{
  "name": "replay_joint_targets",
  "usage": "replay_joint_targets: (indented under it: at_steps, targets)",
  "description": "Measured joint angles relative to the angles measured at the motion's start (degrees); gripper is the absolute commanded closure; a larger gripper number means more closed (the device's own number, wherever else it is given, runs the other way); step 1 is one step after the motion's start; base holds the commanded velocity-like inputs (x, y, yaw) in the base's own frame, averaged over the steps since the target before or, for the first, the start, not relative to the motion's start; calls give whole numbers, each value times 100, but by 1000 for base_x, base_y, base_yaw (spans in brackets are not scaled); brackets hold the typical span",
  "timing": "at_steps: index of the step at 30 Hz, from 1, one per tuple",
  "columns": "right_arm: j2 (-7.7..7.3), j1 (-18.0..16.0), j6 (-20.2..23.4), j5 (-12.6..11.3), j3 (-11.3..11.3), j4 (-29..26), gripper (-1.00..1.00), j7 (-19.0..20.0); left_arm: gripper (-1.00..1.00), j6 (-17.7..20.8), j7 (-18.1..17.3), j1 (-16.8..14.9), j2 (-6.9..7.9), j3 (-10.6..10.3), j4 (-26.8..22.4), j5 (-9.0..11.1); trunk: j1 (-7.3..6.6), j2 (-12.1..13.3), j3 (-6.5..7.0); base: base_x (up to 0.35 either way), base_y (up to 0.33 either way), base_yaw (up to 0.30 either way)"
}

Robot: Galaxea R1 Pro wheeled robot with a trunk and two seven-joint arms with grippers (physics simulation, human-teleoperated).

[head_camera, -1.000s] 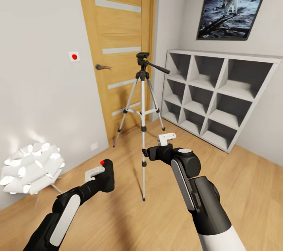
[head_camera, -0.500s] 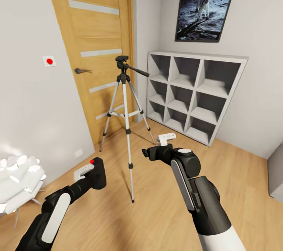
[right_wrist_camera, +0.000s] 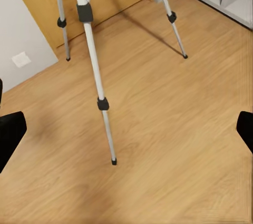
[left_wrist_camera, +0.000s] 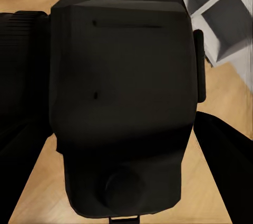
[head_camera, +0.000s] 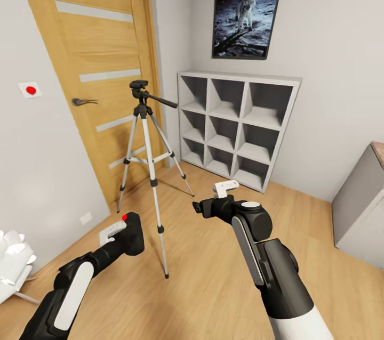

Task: Attach the digital camera to the camera tripod in the bedroom.

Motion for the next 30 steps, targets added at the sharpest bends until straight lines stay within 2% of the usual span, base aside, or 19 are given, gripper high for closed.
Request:
replay_joint_targets:
  at_steps: [9, 24, 30]
  targets:
    - [0, -2, 0, -4, -14, 3, -100, 1, 100, -6, -3, 80, -38, -15, -285, 1, -198, 361, 162, 0, 0, -220]
    - [0, 2, 0, -5, -3, 2, -100, 0, 100, -14, 34, 101, -56, -43, -326, -9, -527, 963, 431, 0, 0, -222]
    - [3, 2, -1, -13, 8, 4, -100, 0, 100, -15, 28, 105, -57, -105, -331, -6, -659, 1204, 539, 0, 0, -102]
